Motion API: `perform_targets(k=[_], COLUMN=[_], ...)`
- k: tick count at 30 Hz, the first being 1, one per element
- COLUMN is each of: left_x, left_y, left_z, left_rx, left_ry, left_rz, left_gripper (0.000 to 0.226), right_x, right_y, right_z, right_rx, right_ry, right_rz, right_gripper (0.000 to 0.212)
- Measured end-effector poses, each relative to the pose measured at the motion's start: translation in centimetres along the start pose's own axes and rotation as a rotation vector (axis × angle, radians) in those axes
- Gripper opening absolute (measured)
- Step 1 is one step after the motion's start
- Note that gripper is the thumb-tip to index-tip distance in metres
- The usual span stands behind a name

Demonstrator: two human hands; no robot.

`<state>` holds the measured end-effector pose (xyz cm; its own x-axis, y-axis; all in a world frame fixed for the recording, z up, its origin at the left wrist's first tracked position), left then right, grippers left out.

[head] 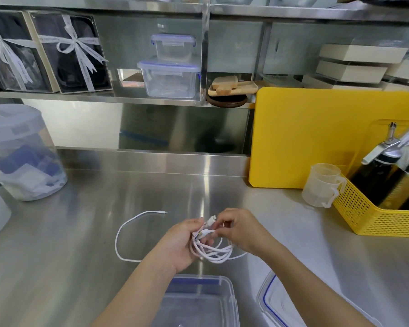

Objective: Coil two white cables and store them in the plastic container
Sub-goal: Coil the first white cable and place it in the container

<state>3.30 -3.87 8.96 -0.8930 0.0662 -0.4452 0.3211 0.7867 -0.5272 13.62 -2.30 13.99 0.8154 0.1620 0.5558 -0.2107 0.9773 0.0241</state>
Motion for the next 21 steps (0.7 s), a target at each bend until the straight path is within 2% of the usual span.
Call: perform_targets(k=[1, 3, 5, 7, 10, 12, 15, 19, 21], left_x=[0.4, 0.9, 0.8, 0.7, 0.9, 1.0, 1.0, 2.7, 3.3], left_y=[-0.1, -0.2, -0.6, -1.0, -1.2, -1.1, -1.4, -1.6, -2.2], left_z=[-0.7, -2.1, -2.9, -3.2, -3.3, -3.1, -2.7, -3.6, -4.0], left_rx=[-0.081, -0.217, -0.272, -0.291, -0.312, -0.317, -0.359, -0.472, -0.524], left_ry=[0.169, 0.433, 0.511, 0.6, 0.703, 0.698, 0.814, 0.944, 0.974], left_rz=[-0.044, -0.113, -0.119, -0.12, -0.13, -0.075, -0.035, -0.241, -0.302], left_gripper=[0.012, 0.022, 0.032, 0.034, 0.039, 0.042, 0.032, 0.013, 0.011], right_x=[-0.2, -0.1, 0.2, 0.1, 0.2, 0.4, 0.8, 0.1, -0.8], right_y=[0.1, 0.2, 0.2, 0.2, 0.1, 0.0, -0.1, -0.4, -0.6], right_z=[-0.1, -0.5, -1.2, -1.5, -1.5, -1.4, -1.5, -1.7, -1.6], right_rx=[-0.028, -0.078, -0.128, -0.145, -0.107, -0.09, -0.093, -0.114, -0.113], right_ry=[-0.007, 0.006, 0.06, 0.093, 0.044, 0.049, -0.018, -0.051, -0.037], right_rz=[0.008, -0.032, -0.105, -0.12, -0.136, -0.16, -0.207, -0.181, -0.135], right_gripper=[0.01, 0.02, 0.035, 0.041, 0.028, 0.018, 0.011, 0.013, 0.014])
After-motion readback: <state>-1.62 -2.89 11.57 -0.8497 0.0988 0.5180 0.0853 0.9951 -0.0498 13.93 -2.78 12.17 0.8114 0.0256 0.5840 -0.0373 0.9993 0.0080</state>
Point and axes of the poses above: each hand's wrist, its own y-axis towards the middle knuckle, its own x-axis out of the back of the hand, z = x × y, the point moved 9 cm from there along y, towards the middle knuckle, and after that the axes turned 5 degrees about y, right-handed, at the moved point
